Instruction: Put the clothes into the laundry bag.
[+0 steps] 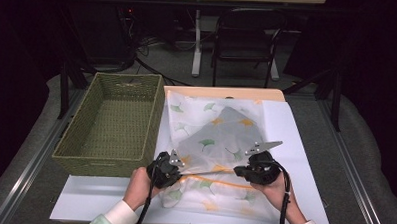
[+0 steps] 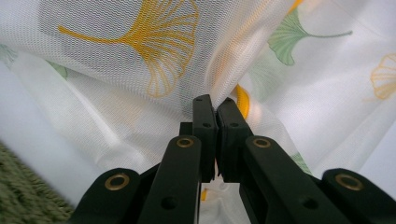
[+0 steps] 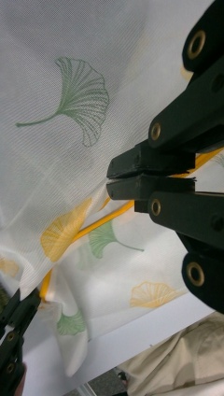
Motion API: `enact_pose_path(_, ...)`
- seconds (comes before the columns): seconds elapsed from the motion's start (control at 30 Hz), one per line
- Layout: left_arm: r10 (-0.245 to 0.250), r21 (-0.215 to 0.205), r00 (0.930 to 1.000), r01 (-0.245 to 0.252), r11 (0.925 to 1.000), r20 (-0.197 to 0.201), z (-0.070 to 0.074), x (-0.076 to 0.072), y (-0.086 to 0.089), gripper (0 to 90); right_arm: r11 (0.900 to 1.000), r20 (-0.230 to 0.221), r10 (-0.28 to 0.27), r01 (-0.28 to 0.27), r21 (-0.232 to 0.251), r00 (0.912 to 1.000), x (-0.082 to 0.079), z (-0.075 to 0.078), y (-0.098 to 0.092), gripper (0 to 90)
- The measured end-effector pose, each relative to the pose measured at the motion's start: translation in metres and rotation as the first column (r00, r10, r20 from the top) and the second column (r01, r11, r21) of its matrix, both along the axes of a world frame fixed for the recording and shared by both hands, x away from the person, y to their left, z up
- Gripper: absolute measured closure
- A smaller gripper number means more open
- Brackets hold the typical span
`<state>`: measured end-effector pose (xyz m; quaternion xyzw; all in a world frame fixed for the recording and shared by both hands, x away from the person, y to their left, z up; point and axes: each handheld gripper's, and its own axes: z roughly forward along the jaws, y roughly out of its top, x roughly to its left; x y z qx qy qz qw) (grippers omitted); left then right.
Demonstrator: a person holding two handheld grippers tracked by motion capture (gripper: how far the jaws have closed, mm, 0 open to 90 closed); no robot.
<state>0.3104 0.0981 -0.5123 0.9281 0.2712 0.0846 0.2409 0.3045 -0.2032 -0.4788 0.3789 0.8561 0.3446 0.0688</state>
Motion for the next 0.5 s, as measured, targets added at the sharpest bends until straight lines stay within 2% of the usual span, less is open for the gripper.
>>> enact_pose_path(0.17,-0.009,0.009,0.9999,0.009,0.9999,-0.011,-0.005,-0.001,-0.002,87.4,1.000,-0.036,-0.002,0.001,-0.031,0.9994,0.001,-0.012,0.000,87.8)
enact_pose_path(0.23,-0.006,0.011,0.9999,0.006,0.9999,-0.014,-0.005,-0.001,-0.001,84.1,0.999,-0.047,-0.005,0.003,-0.040,0.9989,0.001,-0.016,-0.001,87.8)
enact_pose_path(0.43,0.046,-0.012,0.9986,-0.046,0.9989,-0.026,0.001,0.001,0.006,55.6,0.998,-0.066,-0.010,0.006,-0.065,0.9977,0.003,-0.026,-0.003,87.8)
enact_pose_path(0.5,0.078,-0.019,0.9969,-0.078,0.9968,-0.014,0.002,0.000,0.008,45.2,0.998,-0.071,-0.007,0.002,-0.070,0.9974,0.004,-0.029,-0.004,87.8)
